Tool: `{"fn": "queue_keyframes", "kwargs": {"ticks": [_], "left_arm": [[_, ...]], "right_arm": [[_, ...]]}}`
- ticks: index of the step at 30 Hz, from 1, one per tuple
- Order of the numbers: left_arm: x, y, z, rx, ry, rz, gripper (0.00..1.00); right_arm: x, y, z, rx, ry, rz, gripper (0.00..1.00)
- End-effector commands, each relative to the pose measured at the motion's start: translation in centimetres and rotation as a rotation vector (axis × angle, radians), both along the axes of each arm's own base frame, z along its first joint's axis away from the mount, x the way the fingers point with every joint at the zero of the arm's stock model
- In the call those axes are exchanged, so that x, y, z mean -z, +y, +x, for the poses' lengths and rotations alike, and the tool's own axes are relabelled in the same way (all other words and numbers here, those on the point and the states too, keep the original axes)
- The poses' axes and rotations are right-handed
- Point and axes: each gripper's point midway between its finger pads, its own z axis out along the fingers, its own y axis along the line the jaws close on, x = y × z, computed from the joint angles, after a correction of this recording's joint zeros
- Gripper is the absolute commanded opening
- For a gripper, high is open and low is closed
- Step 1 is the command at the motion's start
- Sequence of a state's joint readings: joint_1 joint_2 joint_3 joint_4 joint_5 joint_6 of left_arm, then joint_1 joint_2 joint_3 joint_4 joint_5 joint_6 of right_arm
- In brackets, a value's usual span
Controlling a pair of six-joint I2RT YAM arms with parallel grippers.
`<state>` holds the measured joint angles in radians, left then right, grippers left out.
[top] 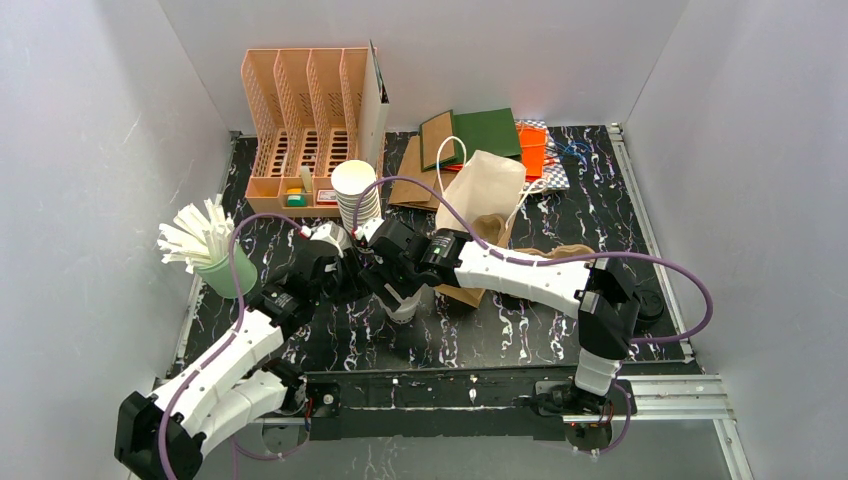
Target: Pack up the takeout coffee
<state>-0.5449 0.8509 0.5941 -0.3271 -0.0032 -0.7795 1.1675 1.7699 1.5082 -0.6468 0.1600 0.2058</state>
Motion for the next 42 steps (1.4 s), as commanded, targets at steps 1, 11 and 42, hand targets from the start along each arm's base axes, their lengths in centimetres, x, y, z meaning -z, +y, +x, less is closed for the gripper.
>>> {"fn": "queue_keyframes", "kwargs": {"ticks": [1, 11, 42], "left_arm": [[1.0, 0.0, -0.4, 0.007, 0.025, -0.008, 0.41], [3.1, -0.3, -1.3, 0.032, 0.08, -0.014, 0.4], [-4.8, 4.9, 0.8, -0.039, -0.097, 0.266, 0.8]], "right_arm": [[0.0, 0.0, -1.4, -0.03, 0.04, 0.011, 0.74], [0.4, -0.2, -1.5, -0.031, 0.045, 0.005, 0.74], [-5.9, -0.2, 0.1, 0.041, -0.064, 0.107, 0.98]]}}
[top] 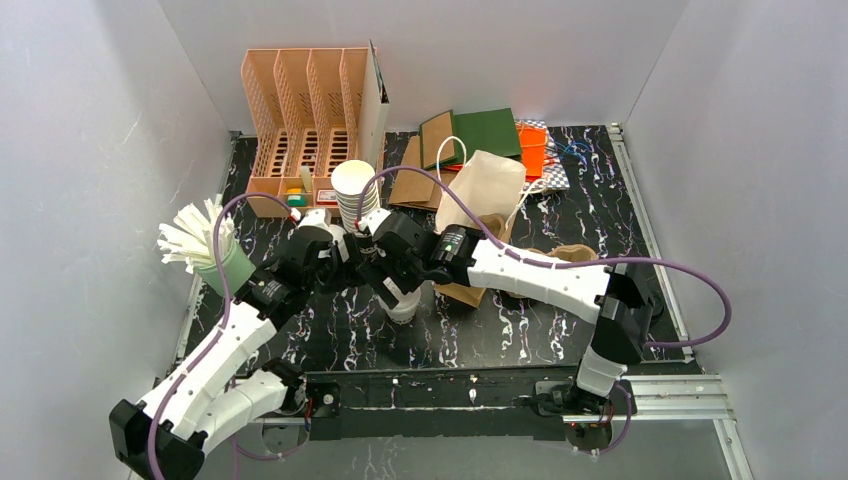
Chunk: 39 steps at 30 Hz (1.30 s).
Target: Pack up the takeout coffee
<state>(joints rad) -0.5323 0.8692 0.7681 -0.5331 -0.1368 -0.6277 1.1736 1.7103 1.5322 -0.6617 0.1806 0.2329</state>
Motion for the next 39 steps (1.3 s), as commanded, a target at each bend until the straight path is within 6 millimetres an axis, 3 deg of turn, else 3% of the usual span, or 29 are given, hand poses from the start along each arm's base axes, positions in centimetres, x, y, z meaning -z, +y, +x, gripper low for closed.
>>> {"fn": "queue_keyframes", "kwargs": {"ticks": [1, 9, 17, 28, 39], "left_arm": [[-2.2, 2.0, 0.0, -0.035, -0.058, 0.072, 0.84], [-4.3, 4.2, -0.4, -0.076, -0.094, 0.149, 0.98], [-5.4, 4.4, -0.7, -0.078, -0.097, 0.155, 0.98], [-5.3, 4.7, -0.8, -0.083, -0.098, 0.167, 0.98], [-5.6, 5.2, -1.0, -0.088, -0.104, 0.18, 0.93]], "right_arm": [[-2.5, -0.3, 0.1, 0.016, -0.039, 0.037, 0.98], [-0.8, 0.4, -0.3, -0.028, -0.001, -0.002, 0.98], [0.7, 0.9, -0.6, -0.04, 0.034, -0.028, 0.98], [1.8, 0.7, -0.6, -0.039, 0.045, -0.056, 0.98], [1.7, 0.9, -0.7, -0.056, 0.047, -0.06, 0.85]]}}
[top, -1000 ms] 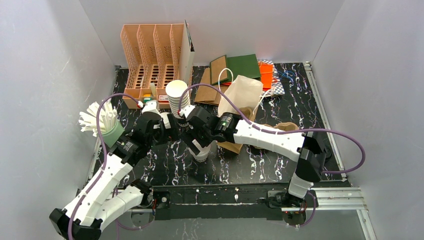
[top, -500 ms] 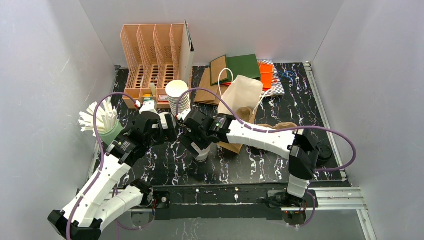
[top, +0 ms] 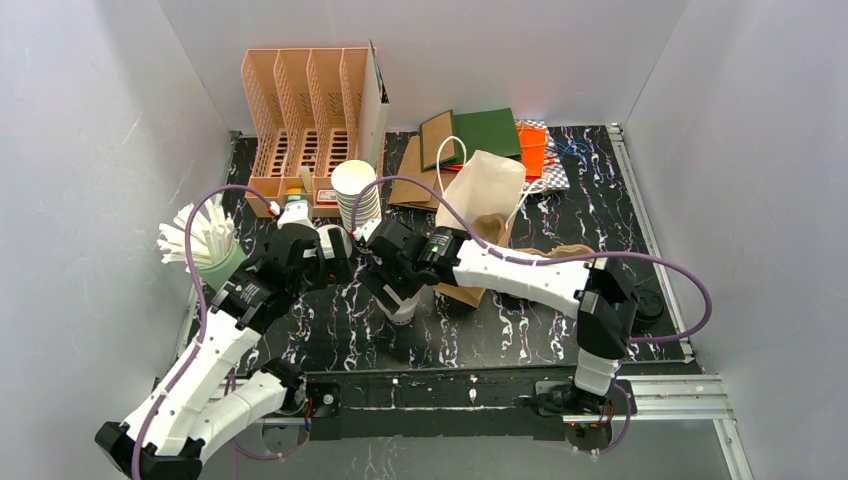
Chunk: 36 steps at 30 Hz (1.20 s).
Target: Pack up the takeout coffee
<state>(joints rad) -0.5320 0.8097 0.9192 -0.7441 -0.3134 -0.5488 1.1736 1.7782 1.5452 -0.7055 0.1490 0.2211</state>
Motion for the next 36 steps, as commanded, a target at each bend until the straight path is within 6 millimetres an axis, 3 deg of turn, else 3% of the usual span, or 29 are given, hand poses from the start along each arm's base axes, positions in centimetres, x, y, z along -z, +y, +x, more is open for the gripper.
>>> {"fn": "queue_keyframes", "kwargs": {"ticks": [1, 9, 19, 26, 31, 36], "left_arm": [[-1.5, 0.8, -0.2, -0.013, -0.032, 0.017, 0.93], [-2.7, 0.9, 0.0, -0.017, -0.053, 0.016, 0.89], [-5.1, -0.2, 0.8, 0.01, -0.093, -0.027, 0.87], [-5.8, 0.3, 1.3, -0.006, -0.113, 0.006, 0.87], [-5.1, 0.2, 2.3, -0.033, -0.09, 0.029, 0.85], [-5.0, 1.0, 3.2, -0.093, -0.109, 0.046, 0.84]], "right_arm": [[-1.3, 1.1, 0.0, -0.029, -0.01, 0.028, 0.85], [-7.4, 1.4, -0.5, -0.065, -0.055, 0.158, 0.82], [-14.1, 0.2, -0.5, -0.092, -0.139, 0.252, 0.79], [-12.4, 0.0, -0.1, -0.082, -0.145, 0.212, 0.78], [-10.9, 0.2, 2.3, -0.012, -0.218, 0.133, 0.77], [-8.1, 1.5, 3.8, 0.005, -0.169, 0.117, 0.74]]}}
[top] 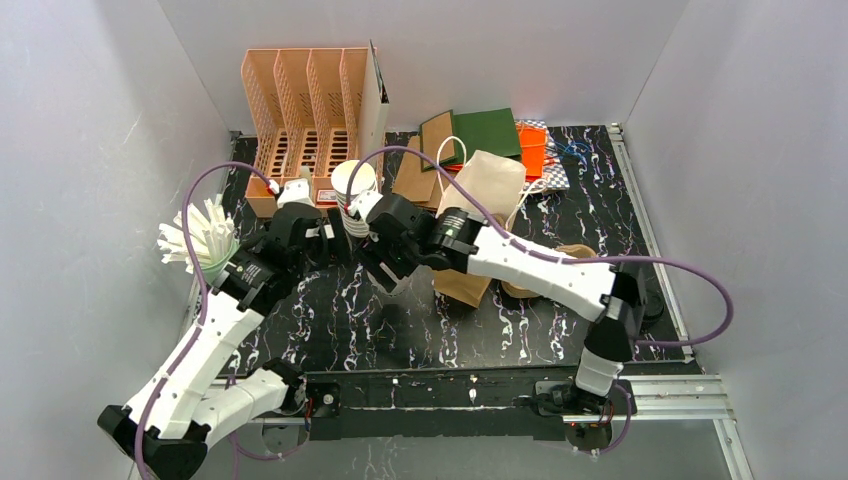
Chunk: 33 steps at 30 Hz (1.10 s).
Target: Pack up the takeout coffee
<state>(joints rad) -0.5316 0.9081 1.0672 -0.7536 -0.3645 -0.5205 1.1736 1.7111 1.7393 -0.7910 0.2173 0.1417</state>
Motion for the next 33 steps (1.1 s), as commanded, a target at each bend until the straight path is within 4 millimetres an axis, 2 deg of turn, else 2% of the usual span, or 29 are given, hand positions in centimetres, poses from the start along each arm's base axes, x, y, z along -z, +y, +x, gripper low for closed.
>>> {"fn": "queue_keyframes", "kwargs": {"ticks": [1, 5, 12, 17, 20, 22, 24, 26, 33], "left_arm": [[-1.2, 1.5, 1.0, -0.085, -0.051, 0.025, 0.84], [-0.6, 3.1, 1.2, -0.146, -0.036, 0.087, 0.84], [-1.2, 5.1, 1.1, -0.226, -0.073, 0.144, 0.84], [-1.3, 5.5, 1.1, -0.239, -0.088, 0.151, 0.84], [-1.1, 5.6, 1.1, -0.24, -0.087, 0.157, 0.84], [-0.8, 5.6, 1.1, -0.241, -0.081, 0.162, 0.84], [-0.8, 5.6, 1.0, -0.24, -0.08, 0.162, 0.84], [-0.8, 5.5, 1.0, -0.237, -0.083, 0.158, 0.85], [-0.9, 5.0, 1.3, -0.217, -0.102, 0.131, 0.86]], "right_arm": [[1.4, 1.2, 2.3, 0.03, 0.006, 0.009, 0.74], [3.2, 1.6, 4.4, 0.065, 0.034, 0.011, 0.73], [5.4, 0.8, 8.3, 0.162, 0.036, -0.012, 0.73], [6.9, -0.1, 10.6, 0.209, 0.035, -0.024, 0.73], [7.6, -0.4, 11.4, 0.223, 0.034, -0.034, 0.77], [7.6, -0.5, 11.7, 0.228, 0.033, -0.036, 0.85], [7.3, -0.5, 11.6, 0.224, 0.032, -0.031, 0.94], [6.5, -0.6, 11.4, 0.219, 0.025, -0.018, 0.98], [2.4, -1.1, 10.7, 0.169, -0.02, 0.032, 0.98]]}}
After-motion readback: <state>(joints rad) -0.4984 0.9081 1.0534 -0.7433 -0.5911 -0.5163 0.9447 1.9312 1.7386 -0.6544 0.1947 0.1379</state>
